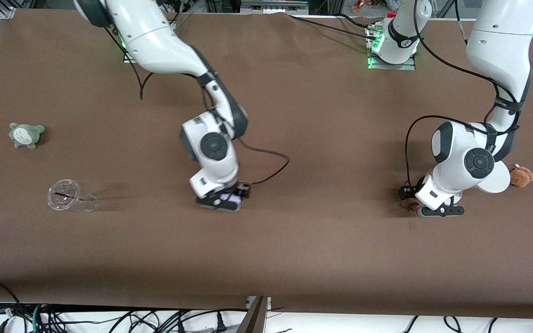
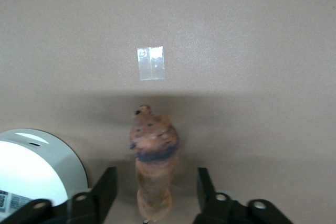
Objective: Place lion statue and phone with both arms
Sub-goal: 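Carry the phone toward the glass cup while the left gripper lowers the lion, then release the lion beside the lamp while the right gripper sets the phone down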
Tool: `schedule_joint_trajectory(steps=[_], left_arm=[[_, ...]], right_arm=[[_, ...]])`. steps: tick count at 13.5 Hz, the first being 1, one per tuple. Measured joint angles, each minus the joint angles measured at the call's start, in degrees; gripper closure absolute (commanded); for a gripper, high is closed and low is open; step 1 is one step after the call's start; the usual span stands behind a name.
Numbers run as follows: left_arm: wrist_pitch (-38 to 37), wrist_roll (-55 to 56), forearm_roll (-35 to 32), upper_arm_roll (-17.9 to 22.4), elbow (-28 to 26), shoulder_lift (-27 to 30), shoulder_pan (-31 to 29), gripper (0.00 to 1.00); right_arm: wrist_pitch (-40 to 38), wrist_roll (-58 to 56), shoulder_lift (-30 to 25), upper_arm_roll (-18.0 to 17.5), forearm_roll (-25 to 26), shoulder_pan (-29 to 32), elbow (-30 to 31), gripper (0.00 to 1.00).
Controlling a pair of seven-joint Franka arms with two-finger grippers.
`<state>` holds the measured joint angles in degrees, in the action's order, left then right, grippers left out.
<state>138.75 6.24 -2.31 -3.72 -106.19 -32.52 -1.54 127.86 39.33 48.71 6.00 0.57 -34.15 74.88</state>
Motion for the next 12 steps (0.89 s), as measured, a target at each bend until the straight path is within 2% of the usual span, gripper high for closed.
schedule_joint_trajectory(steps=[3, 5, 7, 9, 12], left_arm=[[-0.3, 0.1, 0.1, -0.4, 0.3, 0.4, 0.0, 0.00], [-2.1, 2.3, 0.5, -2.0, 0.6, 1.9, 0.0, 0.00], [-7.8, 6.7, 0.5, -4.4, 1.9, 4.8, 0.4, 0.00], [-15.3, 10.7, 0.5, -6.6, 3.8, 8.4, 1.0, 0.00], [-25.1, 12.0, 0.5, -7.4, 5.0, 15.2, 1.2, 0.00]], right_arm=[[-7.2, -19.1, -3.6, 0.2, -4.9, 10.0, -0.2, 0.74], [-10.4, -29.5, -4.3, 0.3, -5.9, 16.6, 0.1, 0.74], [-11.4, -33.9, -4.4, 0.7, -6.0, 21.0, 1.5, 0.74], [-11.0, -35.8, -4.3, 1.9, -6.0, 22.8, 3.4, 0.74], [-9.9, -37.4, -4.3, 2.7, -6.0, 24.3, 6.5, 0.74]])
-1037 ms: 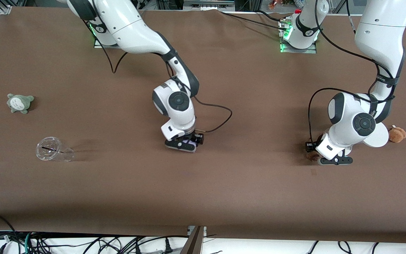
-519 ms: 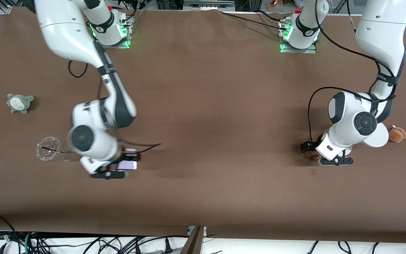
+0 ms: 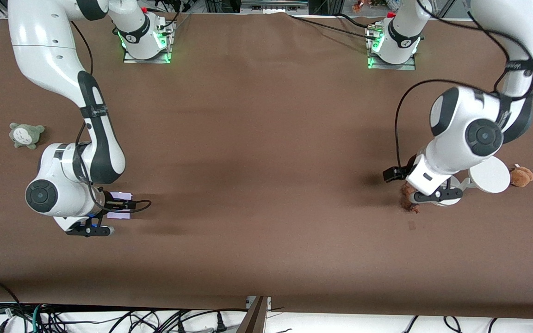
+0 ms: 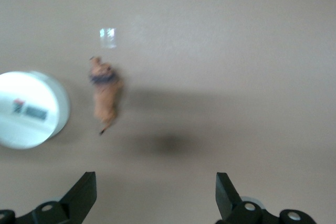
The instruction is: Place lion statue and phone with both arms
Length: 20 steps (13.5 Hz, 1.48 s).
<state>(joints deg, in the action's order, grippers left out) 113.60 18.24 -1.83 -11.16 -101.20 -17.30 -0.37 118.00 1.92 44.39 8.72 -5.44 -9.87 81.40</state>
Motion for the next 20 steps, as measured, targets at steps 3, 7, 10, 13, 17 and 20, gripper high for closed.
schedule_joint_trajectory(steps=[3, 7, 10, 13, 17, 20], left_arm=[[-10.2, -0.1, 0.0, 0.4, 0.4, 8.6, -0.6, 0.00], [-17.7, -1.2, 0.0, 0.7, 0.3, 16.1, -0.9, 0.00], [-20.1, -4.6, -0.1, 1.1, 0.3, 18.3, -4.0, 0.00], [-20.8, -5.5, 0.0, 1.0, 0.2, 19.2, -5.1, 0.00], [-19.7, -5.6, -0.4, 0.0, 0.2, 19.2, -4.9, 0.00], [-19.4, -5.6, -0.8, -0.8, 0.3, 19.2, -5.0, 0.00]], right_arm=[[0.6, -0.2, 0.0, 0.2, 0.0, -0.1, 1.3, 0.74], [5.8, -0.2, 0.1, 0.2, 0.0, -0.2, 4.9, 0.74], [7.6, -0.2, 0.2, 0.2, 0.0, -0.2, 6.4, 0.74], [9.2, -0.1, 0.7, 0.2, 0.0, -0.3, 6.7, 0.73], [10.9, -0.1, 1.2, 0.2, 0.0, -0.4, 6.7, 0.00], [11.5, -0.2, 0.8, 0.2, 0.5, -0.9, 5.9, 0.00]])
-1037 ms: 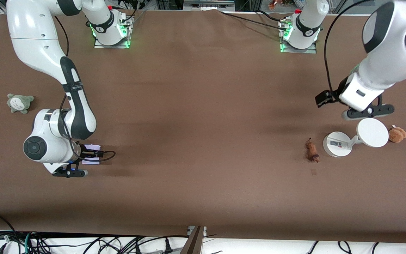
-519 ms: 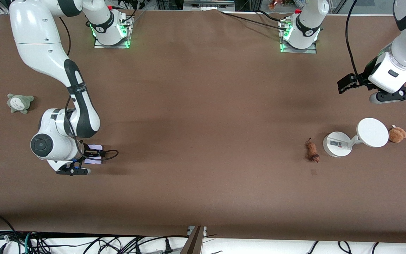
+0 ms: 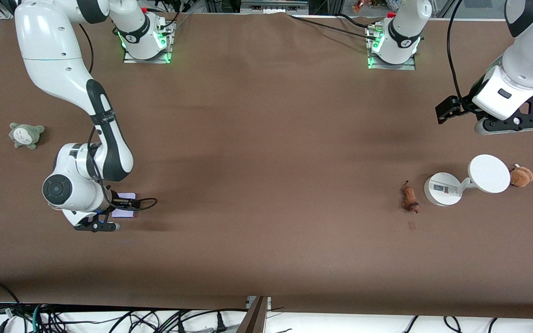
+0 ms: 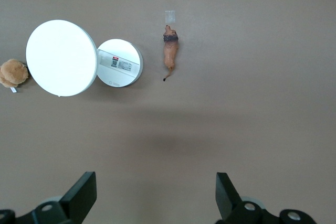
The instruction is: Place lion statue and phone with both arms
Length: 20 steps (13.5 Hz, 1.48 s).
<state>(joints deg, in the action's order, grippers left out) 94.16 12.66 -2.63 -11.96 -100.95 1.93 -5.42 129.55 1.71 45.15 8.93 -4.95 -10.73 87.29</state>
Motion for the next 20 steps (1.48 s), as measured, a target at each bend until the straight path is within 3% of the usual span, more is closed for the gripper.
schedule_joint_trajectory(steps=[3, 13, 15, 20], left_arm=[[-2.2, -2.5, 0.0, 0.3, 0.1, 0.5, -2.0, 0.00], [-3.0, -8.0, -0.1, 0.6, 2.4, 2.2, -4.8, 0.00], [-3.6, -10.0, -0.2, 0.6, 3.4, 2.3, -4.9, 0.00], [-4.0, -11.0, -0.2, 0.6, 4.3, 1.3, -5.0, 0.00]], right_arm=[[-2.4, 0.0, -3.9, 0.0, 2.4, -1.1, -1.5, 0.00], [-35.2, -0.4, -26.0, -0.4, 5.0, -1.3, -6.8, 0.00], [-39.8, -0.3, -30.4, -0.9, 5.0, -1.3, -5.1, 0.00], [-41.7, -0.3, -40.0, -4.4, 5.4, 0.3, 3.2, 0.00]])
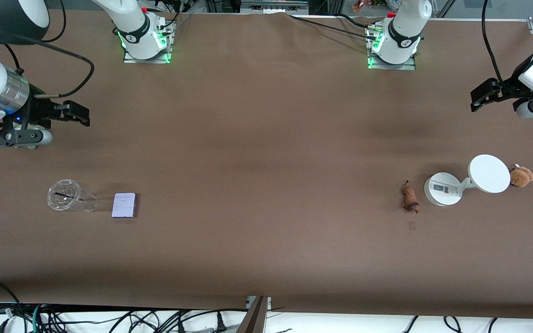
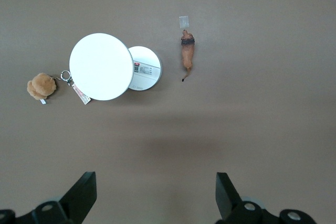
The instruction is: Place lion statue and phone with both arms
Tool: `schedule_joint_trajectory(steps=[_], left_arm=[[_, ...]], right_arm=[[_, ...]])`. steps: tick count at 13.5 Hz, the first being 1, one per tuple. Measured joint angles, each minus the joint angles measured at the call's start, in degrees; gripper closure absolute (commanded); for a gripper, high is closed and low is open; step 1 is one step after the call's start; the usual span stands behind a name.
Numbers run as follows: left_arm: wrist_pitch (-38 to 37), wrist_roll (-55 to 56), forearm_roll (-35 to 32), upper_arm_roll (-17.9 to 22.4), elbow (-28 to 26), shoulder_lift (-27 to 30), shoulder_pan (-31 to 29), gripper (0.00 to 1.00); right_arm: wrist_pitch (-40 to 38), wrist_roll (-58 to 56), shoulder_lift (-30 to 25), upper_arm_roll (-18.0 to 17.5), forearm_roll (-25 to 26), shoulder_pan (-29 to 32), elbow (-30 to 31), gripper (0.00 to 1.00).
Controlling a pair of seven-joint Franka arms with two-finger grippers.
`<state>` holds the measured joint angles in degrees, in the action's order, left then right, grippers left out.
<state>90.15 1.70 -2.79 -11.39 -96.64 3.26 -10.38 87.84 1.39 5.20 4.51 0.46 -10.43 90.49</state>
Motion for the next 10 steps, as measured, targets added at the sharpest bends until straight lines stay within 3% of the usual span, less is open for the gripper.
schedule_joint_trajectory(steps=[4, 10], left_arm=[[-0.2, 0.0, 0.0, 0.1, 6.3, -4.5, -0.1, 0.00], [-1.5, 0.0, 0.0, 0.2, 7.7, -6.5, -0.8, 0.00]], right_arm=[[-0.5, -0.1, -3.5, -0.2, 0.1, 1.0, 0.0, 0.00], [-0.5, -0.1, -1.6, -0.2, 0.1, 1.3, -1.7, 0.00]])
